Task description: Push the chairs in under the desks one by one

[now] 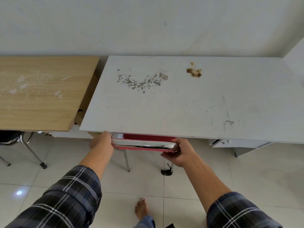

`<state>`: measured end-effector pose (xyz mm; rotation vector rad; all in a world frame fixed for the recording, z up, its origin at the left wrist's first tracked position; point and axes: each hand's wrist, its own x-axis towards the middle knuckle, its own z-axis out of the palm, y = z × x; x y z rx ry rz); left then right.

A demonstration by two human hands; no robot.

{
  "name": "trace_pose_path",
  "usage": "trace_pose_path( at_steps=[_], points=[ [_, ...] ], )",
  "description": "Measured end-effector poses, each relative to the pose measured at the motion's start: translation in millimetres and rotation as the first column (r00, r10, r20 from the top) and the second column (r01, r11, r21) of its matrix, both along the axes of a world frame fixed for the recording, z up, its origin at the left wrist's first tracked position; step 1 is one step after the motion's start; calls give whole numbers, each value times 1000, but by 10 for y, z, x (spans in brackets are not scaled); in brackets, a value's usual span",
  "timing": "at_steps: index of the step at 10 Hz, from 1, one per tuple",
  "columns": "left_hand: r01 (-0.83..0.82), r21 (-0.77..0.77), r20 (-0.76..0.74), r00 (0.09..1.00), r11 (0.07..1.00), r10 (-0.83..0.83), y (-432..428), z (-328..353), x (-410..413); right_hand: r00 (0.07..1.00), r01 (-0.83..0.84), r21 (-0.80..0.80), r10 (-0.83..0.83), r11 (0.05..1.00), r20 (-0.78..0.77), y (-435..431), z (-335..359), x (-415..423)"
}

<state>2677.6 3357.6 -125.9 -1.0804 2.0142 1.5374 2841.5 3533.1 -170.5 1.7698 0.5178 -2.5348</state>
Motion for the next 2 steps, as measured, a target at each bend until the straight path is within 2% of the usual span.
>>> trace_pose_path(
  at_steps=[1, 2],
  points=[
    [141, -292, -158, 968, 946, -193, 225, -85, 340, 973, -228, 45, 229, 973, -26, 136, 59, 283],
    [266, -523, -205, 883, 809, -423, 540, -193, 911, 873, -479, 244, 485, 843, 40, 431, 255, 700]
  ],
)
